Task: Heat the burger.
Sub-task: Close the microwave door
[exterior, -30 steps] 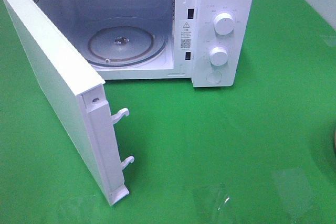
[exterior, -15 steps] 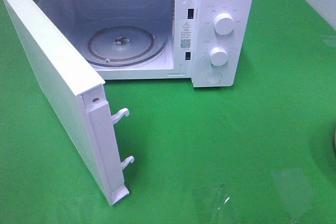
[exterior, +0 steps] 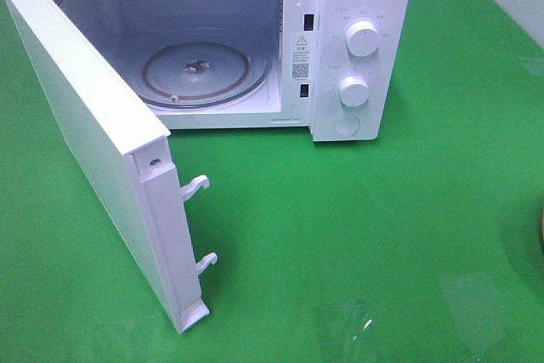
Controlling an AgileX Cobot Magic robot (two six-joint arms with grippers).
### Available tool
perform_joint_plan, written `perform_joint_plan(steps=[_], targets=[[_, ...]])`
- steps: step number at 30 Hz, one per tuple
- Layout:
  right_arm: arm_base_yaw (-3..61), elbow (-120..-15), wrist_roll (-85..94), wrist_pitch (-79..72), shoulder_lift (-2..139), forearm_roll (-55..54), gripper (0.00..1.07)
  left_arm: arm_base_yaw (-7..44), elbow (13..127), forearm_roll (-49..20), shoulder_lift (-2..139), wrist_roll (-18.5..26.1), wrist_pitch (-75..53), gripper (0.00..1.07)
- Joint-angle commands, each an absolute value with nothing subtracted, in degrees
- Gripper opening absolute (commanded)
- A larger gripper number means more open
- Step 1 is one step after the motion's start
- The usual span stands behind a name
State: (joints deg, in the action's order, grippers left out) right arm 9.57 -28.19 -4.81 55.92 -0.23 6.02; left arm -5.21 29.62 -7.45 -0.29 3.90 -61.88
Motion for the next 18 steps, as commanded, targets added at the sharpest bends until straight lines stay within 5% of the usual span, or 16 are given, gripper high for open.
perform_joint_plan(steps=[1, 18], targets=[[9.34, -28.13, -3.84, 55.18, -1.83, 5.9, 0.76, -5.44, 29.56, -7.56, -1.2, 3.9, -61.08, 0.98], [9.34, -28.13, -3.84, 55.18, -1.83, 5.9, 0.76, -5.44, 29.56, -7.56, -1.2, 3.9, -61.08, 0.98]])
